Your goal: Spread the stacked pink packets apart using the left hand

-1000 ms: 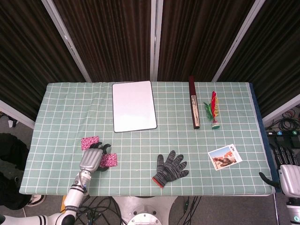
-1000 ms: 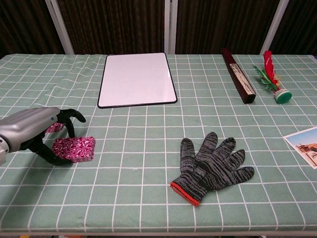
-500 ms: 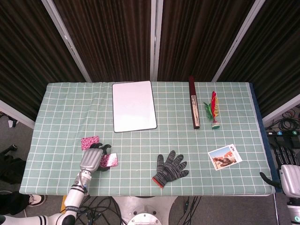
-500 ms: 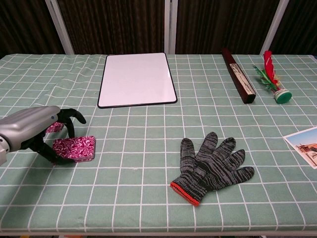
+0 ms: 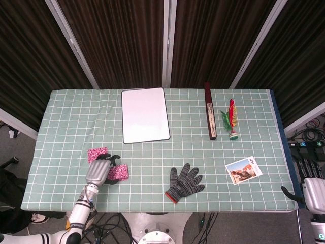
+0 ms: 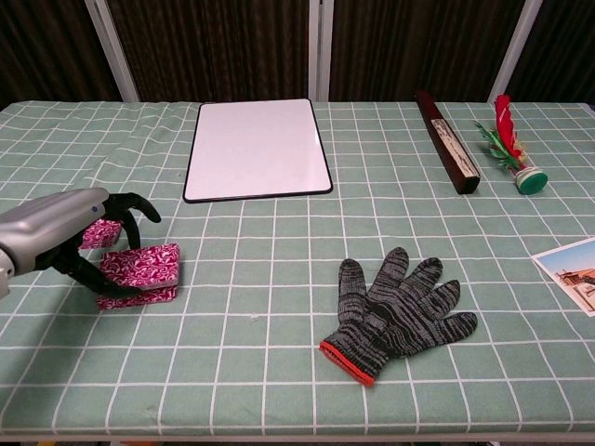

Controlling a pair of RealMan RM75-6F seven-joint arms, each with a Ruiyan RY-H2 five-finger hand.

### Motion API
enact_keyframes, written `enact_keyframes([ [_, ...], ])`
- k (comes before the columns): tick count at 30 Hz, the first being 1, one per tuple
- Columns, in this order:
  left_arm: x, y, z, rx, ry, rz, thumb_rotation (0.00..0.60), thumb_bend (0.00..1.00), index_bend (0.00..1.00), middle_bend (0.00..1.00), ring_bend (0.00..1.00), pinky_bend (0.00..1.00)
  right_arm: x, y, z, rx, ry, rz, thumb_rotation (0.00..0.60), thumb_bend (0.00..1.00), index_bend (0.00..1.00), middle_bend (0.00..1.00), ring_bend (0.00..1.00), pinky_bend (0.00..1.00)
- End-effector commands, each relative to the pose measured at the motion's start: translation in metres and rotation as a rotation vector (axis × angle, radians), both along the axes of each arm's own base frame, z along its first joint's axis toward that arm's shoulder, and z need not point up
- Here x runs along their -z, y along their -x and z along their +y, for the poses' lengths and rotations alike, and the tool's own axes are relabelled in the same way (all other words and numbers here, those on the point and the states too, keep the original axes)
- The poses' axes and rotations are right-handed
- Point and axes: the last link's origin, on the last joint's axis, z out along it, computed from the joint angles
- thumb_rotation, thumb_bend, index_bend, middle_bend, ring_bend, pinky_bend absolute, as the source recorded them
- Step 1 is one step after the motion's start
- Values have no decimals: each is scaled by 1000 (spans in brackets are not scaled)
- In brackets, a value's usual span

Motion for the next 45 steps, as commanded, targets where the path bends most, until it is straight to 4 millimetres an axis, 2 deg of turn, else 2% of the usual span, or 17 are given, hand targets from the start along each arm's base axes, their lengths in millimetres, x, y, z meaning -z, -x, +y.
enact_keyframes([
  [1,-4,-4,6,15,-13,-1,600,236,252,484,185,179,0,0,0,1,-2,2,600,91,0,0,0,0],
  [9,-11,-29,31,44,-32,-19,600,238,255,492,187,179,-1,2,1,6,-1,-4,600,91,0,0,0,0],
  [18,2,-56,52,70,-20,-19,600,238,257,500,191,180,-5,4,2,10,10,-9,600,91,0,0,0,0],
  [22,7,-61,56,79,-32,-29,600,229,246,427,186,180,-6,6,2,15,10,-13,600,91,0,0,0,0],
  [24,8,-61,56,81,-29,-33,600,210,224,367,160,178,-6,6,2,17,10,-14,600,91,0,0,0,0],
  [29,7,-57,57,92,-32,-30,600,92,124,73,36,138,-6,7,1,17,7,-22,600,75,0,0,0,0],
  [31,6,-55,57,88,-35,-39,600,63,110,27,21,131,-6,8,1,17,7,-21,600,67,0,0,0,0],
  [39,-8,-43,55,77,-63,-32,600,51,108,63,18,122,-6,9,1,23,12,-18,600,65,0,0,0,0],
  [45,-43,-22,52,77,-146,3,600,57,108,84,18,119,-5,8,0,11,11,-23,600,66,0,0,0,0],
])
